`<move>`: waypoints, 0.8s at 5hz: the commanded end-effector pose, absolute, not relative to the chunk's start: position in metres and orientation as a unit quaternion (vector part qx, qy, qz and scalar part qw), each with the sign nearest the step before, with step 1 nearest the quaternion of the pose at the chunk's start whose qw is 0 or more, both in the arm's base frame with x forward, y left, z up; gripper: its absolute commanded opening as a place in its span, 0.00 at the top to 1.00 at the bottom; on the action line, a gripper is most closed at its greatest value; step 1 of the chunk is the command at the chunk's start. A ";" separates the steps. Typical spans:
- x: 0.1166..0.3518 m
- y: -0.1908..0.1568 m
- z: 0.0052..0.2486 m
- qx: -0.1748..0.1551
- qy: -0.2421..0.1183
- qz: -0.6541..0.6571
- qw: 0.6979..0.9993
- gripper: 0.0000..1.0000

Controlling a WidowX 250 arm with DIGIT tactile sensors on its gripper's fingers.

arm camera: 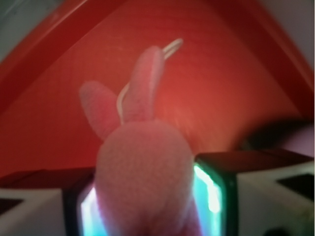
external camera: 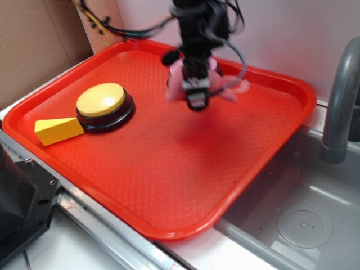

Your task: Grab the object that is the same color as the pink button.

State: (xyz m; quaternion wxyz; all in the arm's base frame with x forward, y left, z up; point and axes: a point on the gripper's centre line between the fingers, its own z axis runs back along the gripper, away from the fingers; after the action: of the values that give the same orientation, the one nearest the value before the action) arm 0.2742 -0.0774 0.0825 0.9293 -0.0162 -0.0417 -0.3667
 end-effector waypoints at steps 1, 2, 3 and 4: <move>0.237 -0.044 0.133 -0.015 -0.061 -0.177 0.982 1.00; 0.217 -0.028 0.142 -0.011 -0.063 -0.101 0.993 1.00; 0.196 -0.018 0.148 -0.028 -0.068 0.002 0.997 1.00; 0.184 -0.017 0.151 -0.051 -0.083 0.048 0.994 1.00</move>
State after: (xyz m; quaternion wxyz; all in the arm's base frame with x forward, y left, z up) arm 0.1829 -0.0001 0.1428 0.9959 -0.0511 -0.0634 0.0400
